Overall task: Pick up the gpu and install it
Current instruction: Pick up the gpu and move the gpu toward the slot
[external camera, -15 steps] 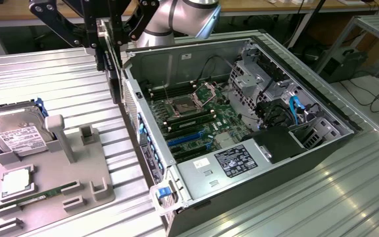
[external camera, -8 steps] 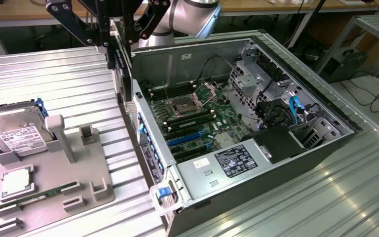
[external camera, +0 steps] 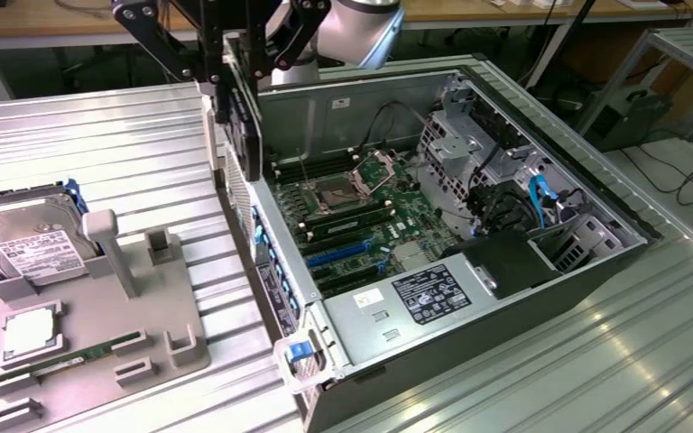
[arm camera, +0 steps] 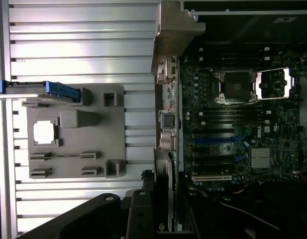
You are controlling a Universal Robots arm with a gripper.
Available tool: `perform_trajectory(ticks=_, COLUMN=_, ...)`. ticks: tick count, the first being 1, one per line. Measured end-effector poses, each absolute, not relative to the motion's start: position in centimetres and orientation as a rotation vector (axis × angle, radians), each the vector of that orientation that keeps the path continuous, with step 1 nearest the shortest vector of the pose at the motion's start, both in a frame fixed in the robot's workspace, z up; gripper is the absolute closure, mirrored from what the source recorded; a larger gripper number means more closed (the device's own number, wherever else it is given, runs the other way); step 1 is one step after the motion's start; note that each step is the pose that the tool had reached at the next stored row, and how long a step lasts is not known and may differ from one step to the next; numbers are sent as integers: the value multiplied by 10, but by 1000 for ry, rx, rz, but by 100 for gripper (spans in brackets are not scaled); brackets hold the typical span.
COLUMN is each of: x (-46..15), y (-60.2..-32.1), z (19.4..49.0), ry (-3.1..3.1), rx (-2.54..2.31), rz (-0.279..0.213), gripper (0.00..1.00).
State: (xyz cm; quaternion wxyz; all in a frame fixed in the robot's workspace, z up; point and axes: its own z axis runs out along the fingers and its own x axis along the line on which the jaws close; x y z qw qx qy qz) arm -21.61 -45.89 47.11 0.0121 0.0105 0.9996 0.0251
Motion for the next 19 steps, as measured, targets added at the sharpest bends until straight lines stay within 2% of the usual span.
perform_trajectory(ticks=19, x=-181, y=-459, z=471, ry=3116, rx=33, rz=78, gripper=73)
